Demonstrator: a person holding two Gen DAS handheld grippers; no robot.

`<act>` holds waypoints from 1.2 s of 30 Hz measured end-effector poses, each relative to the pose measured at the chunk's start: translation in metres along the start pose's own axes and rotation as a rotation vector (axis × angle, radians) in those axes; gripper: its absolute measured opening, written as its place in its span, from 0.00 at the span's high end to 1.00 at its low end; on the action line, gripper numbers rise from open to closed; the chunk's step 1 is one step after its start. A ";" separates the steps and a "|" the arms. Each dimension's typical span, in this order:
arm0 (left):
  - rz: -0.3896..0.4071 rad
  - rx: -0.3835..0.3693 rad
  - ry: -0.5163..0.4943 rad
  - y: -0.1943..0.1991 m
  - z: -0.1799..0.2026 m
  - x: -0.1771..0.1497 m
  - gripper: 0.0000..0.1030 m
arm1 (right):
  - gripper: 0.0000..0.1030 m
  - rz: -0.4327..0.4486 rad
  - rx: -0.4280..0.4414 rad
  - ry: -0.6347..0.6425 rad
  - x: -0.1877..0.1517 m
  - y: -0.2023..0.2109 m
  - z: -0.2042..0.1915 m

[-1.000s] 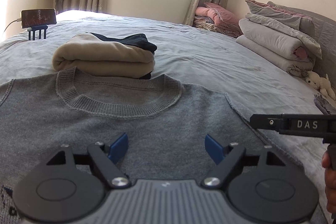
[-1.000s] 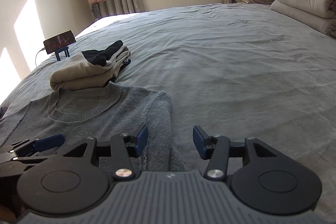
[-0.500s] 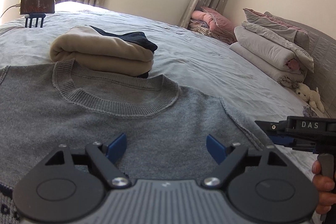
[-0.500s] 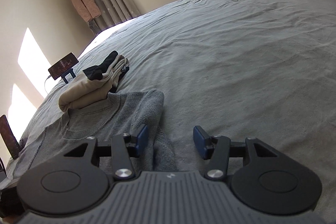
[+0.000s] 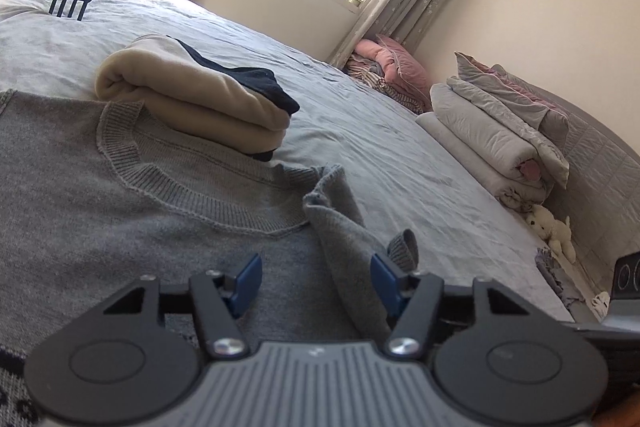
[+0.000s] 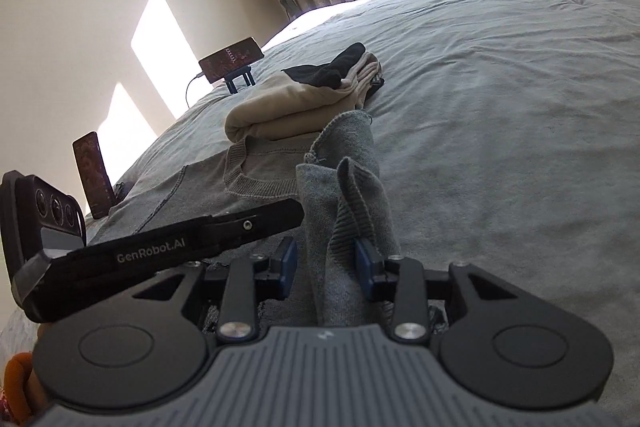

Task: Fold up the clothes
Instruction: 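Lift the sleeve with the right gripper and fold it toward the collar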

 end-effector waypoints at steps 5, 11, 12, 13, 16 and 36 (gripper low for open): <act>-0.012 0.025 -0.037 -0.004 0.004 -0.003 0.42 | 0.64 0.052 -0.007 -0.069 0.005 0.005 0.012; -0.001 0.019 -0.027 -0.003 0.002 -0.003 0.41 | 0.64 0.026 0.012 -0.091 0.004 -0.001 0.014; 0.003 0.014 -0.020 -0.002 0.001 -0.003 0.41 | 0.63 0.017 0.017 -0.085 0.004 -0.002 0.013; 0.003 0.012 -0.015 -0.002 -0.001 -0.002 0.41 | 0.63 0.005 0.021 -0.077 0.003 -0.002 0.012; -0.001 0.022 -0.028 -0.003 0.001 -0.003 0.42 | 0.63 -0.035 0.024 -0.044 0.001 -0.005 0.007; -0.019 0.098 -0.135 -0.007 0.015 -0.007 0.42 | 0.47 0.117 -0.103 -0.058 0.013 0.003 0.013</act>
Point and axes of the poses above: each gripper's, at about its wrist camera, not at the fingertips, and y roughly against the way its jaws point, z to its right, x to its top, the point moved 1 cm from there along -y, roughly the way its jaws point, and after that the axes turned 3 degrees about -y, right-handed, at the moved point
